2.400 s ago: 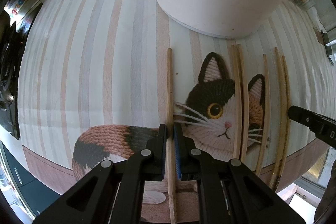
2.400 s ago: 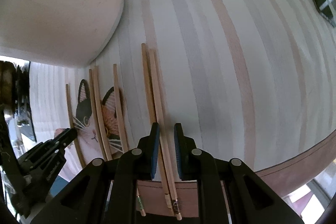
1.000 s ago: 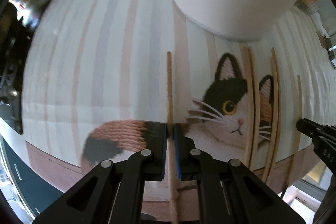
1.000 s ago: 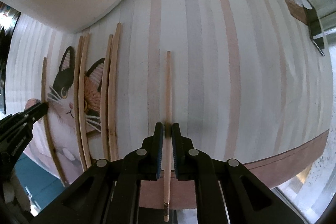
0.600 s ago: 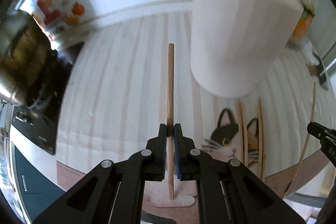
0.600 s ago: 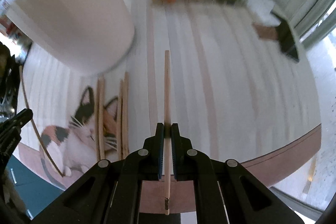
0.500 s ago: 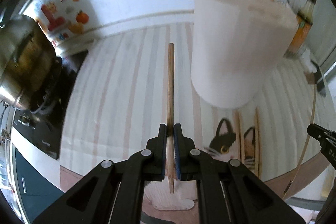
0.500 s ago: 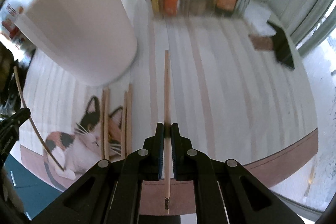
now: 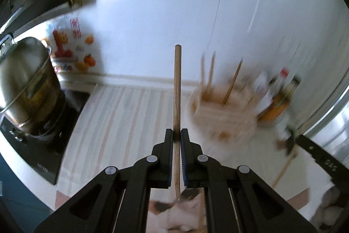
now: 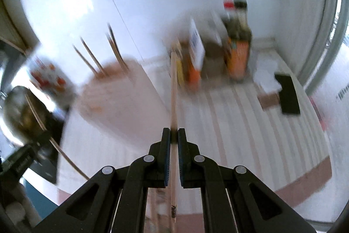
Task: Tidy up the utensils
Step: 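Lift both held chopsticks and carry them over the pink holder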
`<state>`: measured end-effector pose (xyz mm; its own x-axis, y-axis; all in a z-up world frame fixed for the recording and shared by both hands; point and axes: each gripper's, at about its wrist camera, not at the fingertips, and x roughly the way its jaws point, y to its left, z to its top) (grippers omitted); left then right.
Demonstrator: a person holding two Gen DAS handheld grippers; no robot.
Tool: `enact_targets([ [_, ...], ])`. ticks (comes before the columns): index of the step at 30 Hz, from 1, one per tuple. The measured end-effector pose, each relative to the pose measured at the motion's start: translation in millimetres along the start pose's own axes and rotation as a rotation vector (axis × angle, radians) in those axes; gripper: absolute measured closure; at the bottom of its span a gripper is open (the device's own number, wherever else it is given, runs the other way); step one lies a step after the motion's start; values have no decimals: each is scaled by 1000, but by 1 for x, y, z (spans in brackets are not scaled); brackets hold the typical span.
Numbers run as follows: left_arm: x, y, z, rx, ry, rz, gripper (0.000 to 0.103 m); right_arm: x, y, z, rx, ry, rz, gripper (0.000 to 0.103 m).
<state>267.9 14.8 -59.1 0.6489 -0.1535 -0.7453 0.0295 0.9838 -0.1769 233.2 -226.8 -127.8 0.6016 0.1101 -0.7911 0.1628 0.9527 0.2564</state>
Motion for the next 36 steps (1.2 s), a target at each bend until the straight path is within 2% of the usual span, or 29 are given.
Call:
enact_targets([
  [4, -25, -6, 41, -39, -69, -72, 99, -31, 15, 45, 6, -102, 82, 96],
  [9, -36, -20, 89, -36, -148, -95, 99, -50, 38, 101, 0, -208, 157, 96],
  [13, -18, -34, 118, -6, -172, -76, 99, -47, 52, 138, -3, -275, 172, 96],
  [17, 12, -46, 131, 21, -155, -56, 99, -17, 57, 165, 15, -285, 173, 96],
  [23, 60, -56, 130, 53, -97, -19, 99, 37, 62, 174, 8, -255, 146, 96],
  [27, 81, -53, 121, 46, -49, -13, 99, 58, 65, 170, -16, -238, 140, 96],
  [32, 94, -51, 112, 45, -2, -27, 99, 67, 66, 161, -41, -212, 134, 96],
  [36, 79, -50, 108, 51, 8, -50, 94, 71, 65, 157, -68, -157, 158, 96],
])
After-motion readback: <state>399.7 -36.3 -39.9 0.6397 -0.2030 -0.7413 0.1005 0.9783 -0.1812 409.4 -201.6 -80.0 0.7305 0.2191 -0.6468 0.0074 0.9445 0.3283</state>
